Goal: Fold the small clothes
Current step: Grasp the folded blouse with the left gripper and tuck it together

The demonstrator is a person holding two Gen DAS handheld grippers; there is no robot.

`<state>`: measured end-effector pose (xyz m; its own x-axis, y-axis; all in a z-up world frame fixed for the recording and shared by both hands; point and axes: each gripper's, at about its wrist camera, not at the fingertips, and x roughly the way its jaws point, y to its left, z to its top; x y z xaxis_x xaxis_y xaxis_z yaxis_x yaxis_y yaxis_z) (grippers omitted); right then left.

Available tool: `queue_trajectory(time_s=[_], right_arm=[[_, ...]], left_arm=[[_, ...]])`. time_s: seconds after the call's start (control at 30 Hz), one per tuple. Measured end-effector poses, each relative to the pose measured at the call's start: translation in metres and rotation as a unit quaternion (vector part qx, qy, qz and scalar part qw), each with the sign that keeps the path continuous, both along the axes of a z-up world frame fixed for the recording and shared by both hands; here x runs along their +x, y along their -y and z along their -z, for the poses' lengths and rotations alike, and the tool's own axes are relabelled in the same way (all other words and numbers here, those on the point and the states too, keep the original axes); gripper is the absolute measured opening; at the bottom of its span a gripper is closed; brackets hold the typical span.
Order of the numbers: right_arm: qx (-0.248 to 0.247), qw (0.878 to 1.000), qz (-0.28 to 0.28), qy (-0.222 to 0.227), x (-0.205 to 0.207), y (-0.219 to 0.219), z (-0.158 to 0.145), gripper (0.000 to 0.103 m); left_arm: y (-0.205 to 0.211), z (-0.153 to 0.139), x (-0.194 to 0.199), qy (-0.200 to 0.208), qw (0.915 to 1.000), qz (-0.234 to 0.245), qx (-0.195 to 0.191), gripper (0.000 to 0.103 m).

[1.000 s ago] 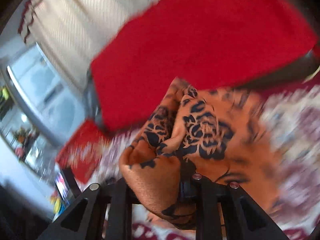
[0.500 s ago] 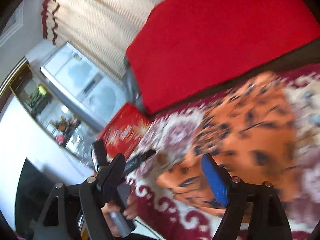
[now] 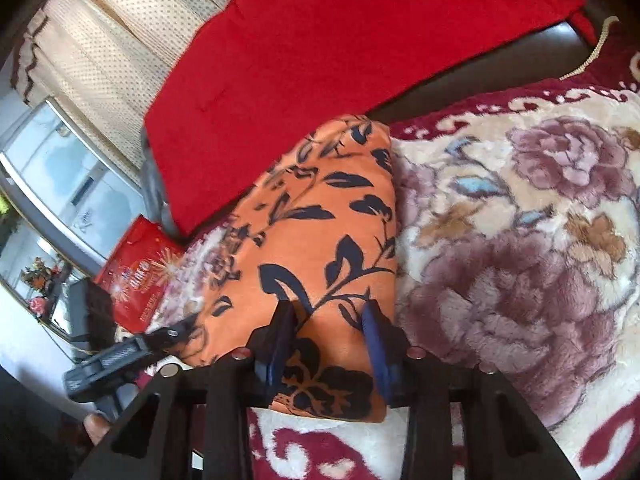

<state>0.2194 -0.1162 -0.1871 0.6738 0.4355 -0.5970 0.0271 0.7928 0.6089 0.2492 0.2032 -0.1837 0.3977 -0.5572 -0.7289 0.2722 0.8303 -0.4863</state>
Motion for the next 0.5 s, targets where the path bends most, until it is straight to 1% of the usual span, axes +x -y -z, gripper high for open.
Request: queue_trajectory(time_s=[0.03,0.07,0.1,0.13,0.2,0.3,0.33,0.37,0.4,0.5], right_arm=[[0.006,1.000,-0.001,-0.002,0.000,0.003,-0.002,0.047],[0.015,1.000,-0.003,-0.005,0.001,0.006,-0.003,0.055],[0.035,0.999,-0.003,-0.007,0.006,0.008,-0.004,0.069],[0.046,0.999,0.001,-0.005,0.005,0.011,-0.005,0.070],[0.047,0.999,0.009,-0.004,0.004,0.012,-0.006,0.070],[0.042,0.999,0.019,-0.010,0.010,0.009,-0.001,0.070],[0.053,0.998,0.023,-0.014,0.013,0.011,0.002,0.072],[0.072,0.997,0.024,-0.019,0.017,0.012,0.008,0.074],[0.084,0.996,0.024,-0.022,0.020,0.012,0.013,0.079],[0.130,0.990,0.015,-0.054,0.034,0.007,0.034,0.081]], left_arm=[[-0.001,0.000,0.003,-0.003,1.0000,-0.001,-0.009,0.069],[-0.004,0.001,0.007,-0.009,0.9997,-0.006,-0.023,0.078],[-0.006,0.002,0.010,-0.011,0.9993,-0.011,-0.034,0.078],[-0.008,0.002,0.012,-0.014,0.9981,-0.014,-0.058,0.078],[-0.007,-0.001,0.012,-0.012,0.9967,-0.005,-0.080,0.078],[0.003,-0.013,0.004,0.025,0.9973,0.005,-0.068,0.078],[0.006,-0.018,0.001,0.041,0.9970,0.010,-0.065,0.080],[0.011,-0.019,0.001,0.050,0.9971,0.014,-0.057,0.085],[0.015,-0.019,0.003,0.050,0.9976,0.015,-0.046,0.087],[0.027,-0.009,0.010,0.031,0.9988,0.020,-0.033,0.087]])
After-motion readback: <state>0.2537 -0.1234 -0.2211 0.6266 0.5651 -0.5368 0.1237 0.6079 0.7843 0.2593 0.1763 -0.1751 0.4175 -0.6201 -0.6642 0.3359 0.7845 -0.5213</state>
